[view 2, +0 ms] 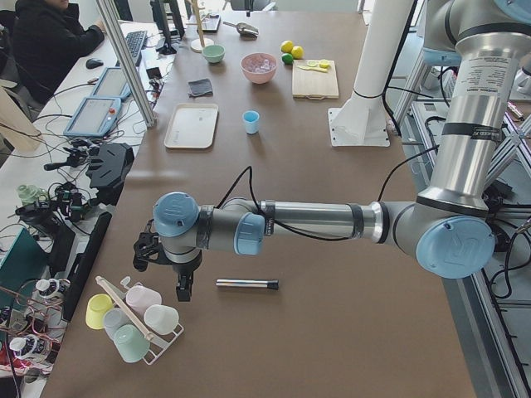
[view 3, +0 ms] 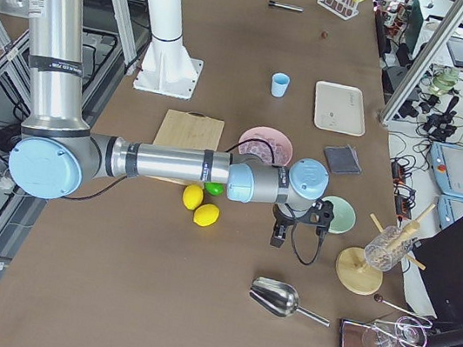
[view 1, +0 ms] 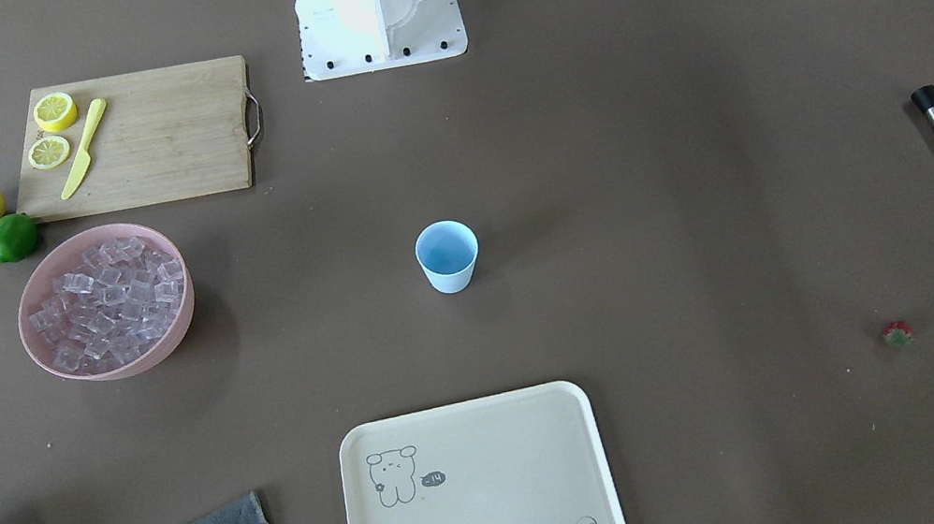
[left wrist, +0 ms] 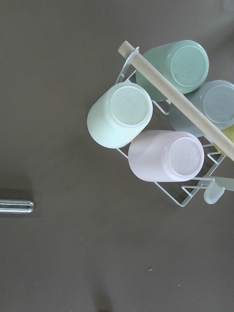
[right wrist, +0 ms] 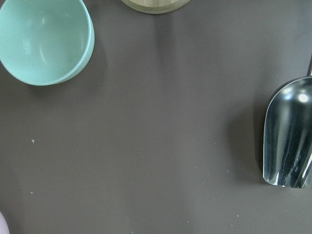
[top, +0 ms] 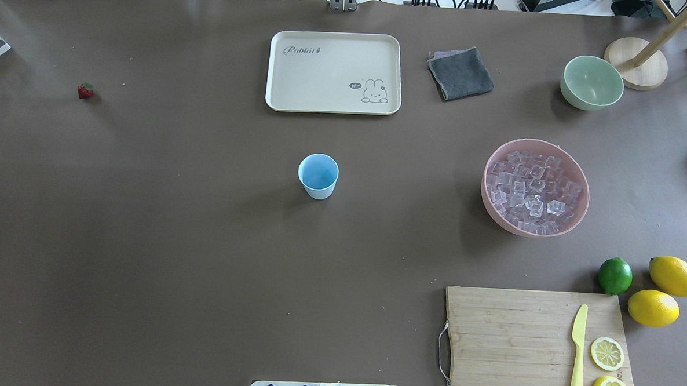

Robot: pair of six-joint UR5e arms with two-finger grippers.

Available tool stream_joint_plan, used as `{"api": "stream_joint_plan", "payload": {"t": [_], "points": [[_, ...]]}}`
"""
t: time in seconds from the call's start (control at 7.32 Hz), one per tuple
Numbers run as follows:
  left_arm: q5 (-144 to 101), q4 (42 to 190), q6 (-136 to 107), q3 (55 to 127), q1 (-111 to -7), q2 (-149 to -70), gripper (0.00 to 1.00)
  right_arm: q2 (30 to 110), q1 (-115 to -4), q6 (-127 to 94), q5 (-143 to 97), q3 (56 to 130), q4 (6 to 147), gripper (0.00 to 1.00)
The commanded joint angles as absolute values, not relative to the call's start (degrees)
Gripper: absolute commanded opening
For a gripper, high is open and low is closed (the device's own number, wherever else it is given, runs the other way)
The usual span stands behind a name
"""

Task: Mash ice and strawberries in cup

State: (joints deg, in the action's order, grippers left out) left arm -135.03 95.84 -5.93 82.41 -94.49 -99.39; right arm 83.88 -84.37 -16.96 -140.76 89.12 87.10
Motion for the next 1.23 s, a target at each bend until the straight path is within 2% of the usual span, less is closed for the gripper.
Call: {"api": "stream_joint_plan", "payload": {"t": [0.0, 0.55, 1.09], "points": [[-135.0, 95.7, -6.0, 82.3, -93.3, -99.4, 0.99, 83.5, -84.4, -17.0, -140.7, 89.1, 87.2, 1.00], [-133.6, 95.7, -6.3, 87.6, -91.3, -96.5, 0.99, 83.5, -84.4, -17.0, -140.6, 89.2, 87.1, 1.00], [-133.9, 95.4, -6.6, 90.8, -89.6, -91.0, 0.99, 81.7, -77.6, -17.4, -137.8, 95.8, 85.7, 1.00]]}}
